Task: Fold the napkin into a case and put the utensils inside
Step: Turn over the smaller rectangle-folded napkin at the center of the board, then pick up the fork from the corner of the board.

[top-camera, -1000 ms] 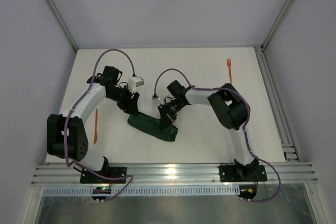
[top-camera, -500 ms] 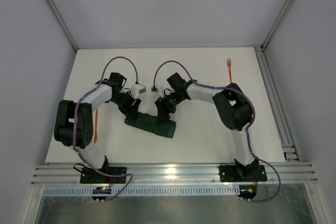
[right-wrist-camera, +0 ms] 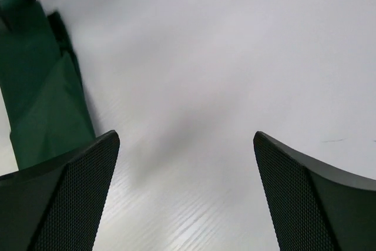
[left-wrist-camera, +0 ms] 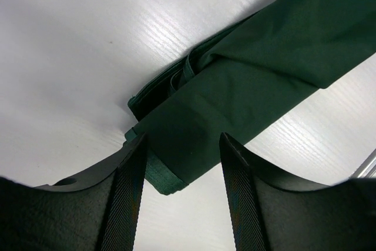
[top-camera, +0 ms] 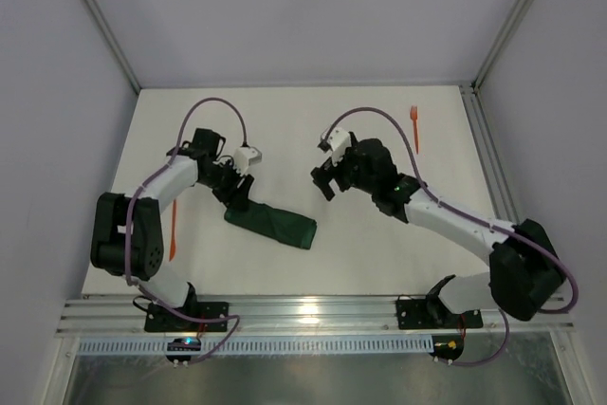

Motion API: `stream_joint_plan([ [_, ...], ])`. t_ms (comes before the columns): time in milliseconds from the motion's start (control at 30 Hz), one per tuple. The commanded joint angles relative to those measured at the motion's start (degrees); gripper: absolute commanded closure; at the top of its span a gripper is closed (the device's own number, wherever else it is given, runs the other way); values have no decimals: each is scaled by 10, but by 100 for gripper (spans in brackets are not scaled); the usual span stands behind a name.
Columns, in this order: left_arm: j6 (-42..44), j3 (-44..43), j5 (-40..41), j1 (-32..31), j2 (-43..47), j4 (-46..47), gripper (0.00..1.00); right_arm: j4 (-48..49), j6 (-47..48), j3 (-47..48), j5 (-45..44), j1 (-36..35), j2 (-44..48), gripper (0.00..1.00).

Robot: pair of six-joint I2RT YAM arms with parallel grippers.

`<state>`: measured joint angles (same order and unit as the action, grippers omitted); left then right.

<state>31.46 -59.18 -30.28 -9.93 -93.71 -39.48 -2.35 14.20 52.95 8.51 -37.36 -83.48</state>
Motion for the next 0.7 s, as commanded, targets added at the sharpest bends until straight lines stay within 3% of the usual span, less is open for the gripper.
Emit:
stream_joint_plan([
  [0,-11,-11,-29,4,50,2,45,241,-64,-66,-140,-3,93,1],
  [33,-14,-13,-30,7,61,1,44,249,-114,-83,-160,-3,106,1],
  [67,-18,-13,-29,7,65,0,43,250,-166,-87,-109,4,121,1],
  [100,-23,-13,-27,9,68,-1,43,219,-160,-87,-46,4,124,14],
  [133,-25,-12,-22,13,73,-2,43,199,-165,-77,-16,1,123,35],
  [167,-28,-11,-15,16,73,-7,43,175,-193,-72,-16,-4,116,73],
  [233,-36,-2,15,23,72,-8,43,148,-256,-86,15,-19,105,89],
  [433,-48,33,45,26,60,22,45,213,-376,-165,66,-62,58,90],
  [667,-60,36,45,26,31,42,50,281,-422,-199,90,-68,-33,93],
])
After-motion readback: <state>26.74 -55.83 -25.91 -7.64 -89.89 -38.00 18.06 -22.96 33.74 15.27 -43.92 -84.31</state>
